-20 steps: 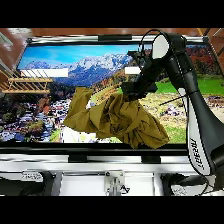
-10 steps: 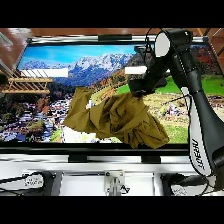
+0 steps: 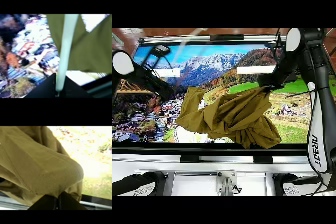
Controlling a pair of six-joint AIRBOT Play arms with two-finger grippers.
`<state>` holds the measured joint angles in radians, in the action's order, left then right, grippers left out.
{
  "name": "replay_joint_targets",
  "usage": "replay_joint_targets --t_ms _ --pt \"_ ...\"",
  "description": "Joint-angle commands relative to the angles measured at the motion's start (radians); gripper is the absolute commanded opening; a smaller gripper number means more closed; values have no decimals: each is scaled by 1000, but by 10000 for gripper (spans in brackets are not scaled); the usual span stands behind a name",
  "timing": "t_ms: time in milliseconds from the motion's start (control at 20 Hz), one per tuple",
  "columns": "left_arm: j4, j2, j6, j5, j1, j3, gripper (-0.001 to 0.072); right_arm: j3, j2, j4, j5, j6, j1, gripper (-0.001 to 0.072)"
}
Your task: Fold the shirts.
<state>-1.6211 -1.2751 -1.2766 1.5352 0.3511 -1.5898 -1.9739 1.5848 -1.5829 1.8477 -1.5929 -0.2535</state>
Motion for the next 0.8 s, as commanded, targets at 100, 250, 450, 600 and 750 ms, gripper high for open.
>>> replay_joint_targets --t_ms 100,250,450,600,750 --pt "-2 174 -39 214 206 39 43 -1 -2 -47 -23 68 77 55" --pt "-1 307 -65 270 305 123 42 -1 -1 -47 -48 80 103 55" --pt "-37 420 -186 300 573 329 42 -1 -2 -46 -63 88 106 55" --pt "-73 437 -240 281 661 420 41 -1 -2 -38 -52 90 106 55" --pt "-92 441 -245 185 623 465 42 -1 -2 -35 -38 90 106 55"
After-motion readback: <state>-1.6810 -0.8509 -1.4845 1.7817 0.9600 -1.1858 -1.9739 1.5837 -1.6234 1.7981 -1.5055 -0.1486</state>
